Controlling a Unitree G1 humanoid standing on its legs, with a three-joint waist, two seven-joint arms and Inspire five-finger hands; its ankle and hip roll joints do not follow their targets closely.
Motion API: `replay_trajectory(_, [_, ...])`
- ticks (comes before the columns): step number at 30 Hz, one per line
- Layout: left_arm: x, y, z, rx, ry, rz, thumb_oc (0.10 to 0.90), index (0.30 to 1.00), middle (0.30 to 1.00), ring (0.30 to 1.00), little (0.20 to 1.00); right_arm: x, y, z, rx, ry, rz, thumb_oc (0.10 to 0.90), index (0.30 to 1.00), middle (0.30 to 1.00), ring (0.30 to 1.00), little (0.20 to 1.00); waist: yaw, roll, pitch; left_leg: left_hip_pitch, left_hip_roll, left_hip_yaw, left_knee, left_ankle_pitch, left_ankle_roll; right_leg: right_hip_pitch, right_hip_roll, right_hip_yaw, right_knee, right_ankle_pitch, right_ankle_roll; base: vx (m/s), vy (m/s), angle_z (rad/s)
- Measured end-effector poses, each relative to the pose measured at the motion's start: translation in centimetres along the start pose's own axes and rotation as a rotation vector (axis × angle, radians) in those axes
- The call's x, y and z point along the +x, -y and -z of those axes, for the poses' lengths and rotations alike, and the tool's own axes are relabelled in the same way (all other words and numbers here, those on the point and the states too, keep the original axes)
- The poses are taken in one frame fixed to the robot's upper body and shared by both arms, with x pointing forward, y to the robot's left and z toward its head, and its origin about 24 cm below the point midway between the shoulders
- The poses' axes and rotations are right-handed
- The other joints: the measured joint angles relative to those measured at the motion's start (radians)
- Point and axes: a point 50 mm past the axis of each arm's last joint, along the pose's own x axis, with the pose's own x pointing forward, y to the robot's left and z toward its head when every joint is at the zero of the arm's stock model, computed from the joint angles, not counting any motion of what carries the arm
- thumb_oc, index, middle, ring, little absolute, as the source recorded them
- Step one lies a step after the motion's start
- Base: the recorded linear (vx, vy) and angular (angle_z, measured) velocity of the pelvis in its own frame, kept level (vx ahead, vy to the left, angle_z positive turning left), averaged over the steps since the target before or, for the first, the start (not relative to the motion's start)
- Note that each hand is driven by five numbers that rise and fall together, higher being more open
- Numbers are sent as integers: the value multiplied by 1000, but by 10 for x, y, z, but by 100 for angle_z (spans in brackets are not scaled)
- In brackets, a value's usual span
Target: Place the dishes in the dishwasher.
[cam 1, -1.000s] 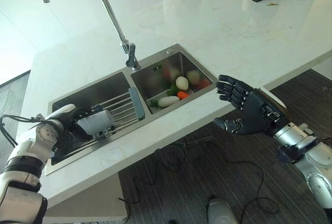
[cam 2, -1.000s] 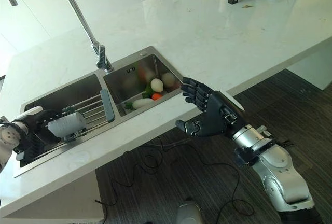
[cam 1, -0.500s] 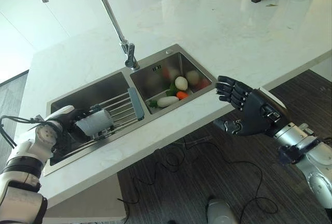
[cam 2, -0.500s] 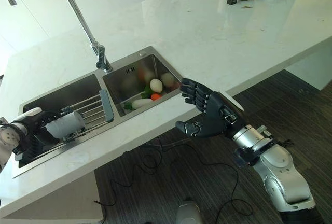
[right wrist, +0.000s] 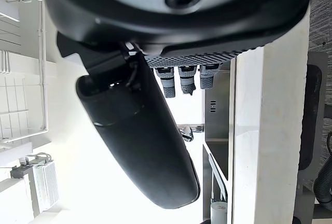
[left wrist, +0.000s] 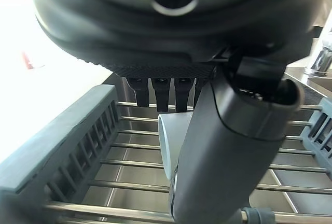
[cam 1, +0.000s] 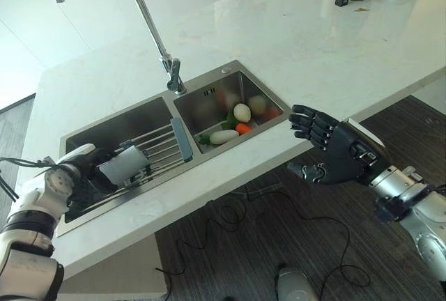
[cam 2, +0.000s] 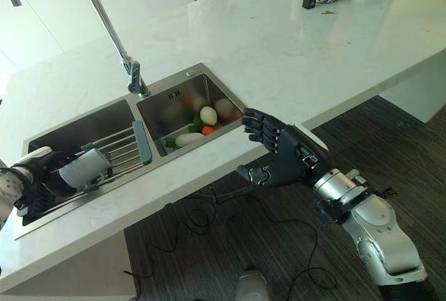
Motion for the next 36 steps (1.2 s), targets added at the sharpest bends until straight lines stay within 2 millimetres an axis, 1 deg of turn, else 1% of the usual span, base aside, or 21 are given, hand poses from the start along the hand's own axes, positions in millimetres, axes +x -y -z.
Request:
replay_trajectory(6, [0,0,1,-3,3,0,800,900,900,900,900,-1,1,0,-9,-11,-17,800,900,900,900,900,-2,-13,0,0,0,5,0,-1,1,0,1,4,-7,5,1,0,0,0])
replay_trajectory(13, [0,-4,-1,-16,8,-9,800,900,900,900,900,-1,1,0,-9,-11,-29,800,900,900,900,900,-6,-17,0,0,0,8,0,-1,2,0,2,6,-10,7,2,0,0,0])
replay_trajectory(19, [0,-3,1,-25,-1,-6,800,900,900,900,900,-1,0,1,-9,-12,-41,800,900,900,900,900,-25,-20,0,1,1,13,0,-2,2,0,4,9,-14,9,4,13,4,-2])
replay_trajectory(24, [1,-7,-2,-35,6,-12,800,900,900,900,900,-1,0,1,-26,-20,-42,800,900,900,900,900,-25,-20,0,6,3,20,0,-4,2,0,7,14,-13,9,3,48,1,-4])
replay_trajectory(32, [1,-4,4,-85,-34,34,800,900,900,900,900,-1,0,1,-27,-21,-42,800,900,900,900,900,-25,-20,0,13,7,27,-1,-5,0,2,14,21,-13,10,3,30,4,-4])
replay_trajectory(35, [0,-2,12,-105,-72,43,800,900,900,900,900,-1,0,1,-28,-21,-41,800,900,900,900,900,-26,-20,0,15,9,33,-1,-6,0,1,17,27,-14,11,0,15,4,-6])
replay_trajectory(36, [-1,-1,17,-132,-97,64,800,900,900,900,900,-1,0,1,-28,-22,-41,800,900,900,900,900,-29,-20,0,16,9,34,0,-6,0,1,19,28,-14,12,-1,7,7,-4])
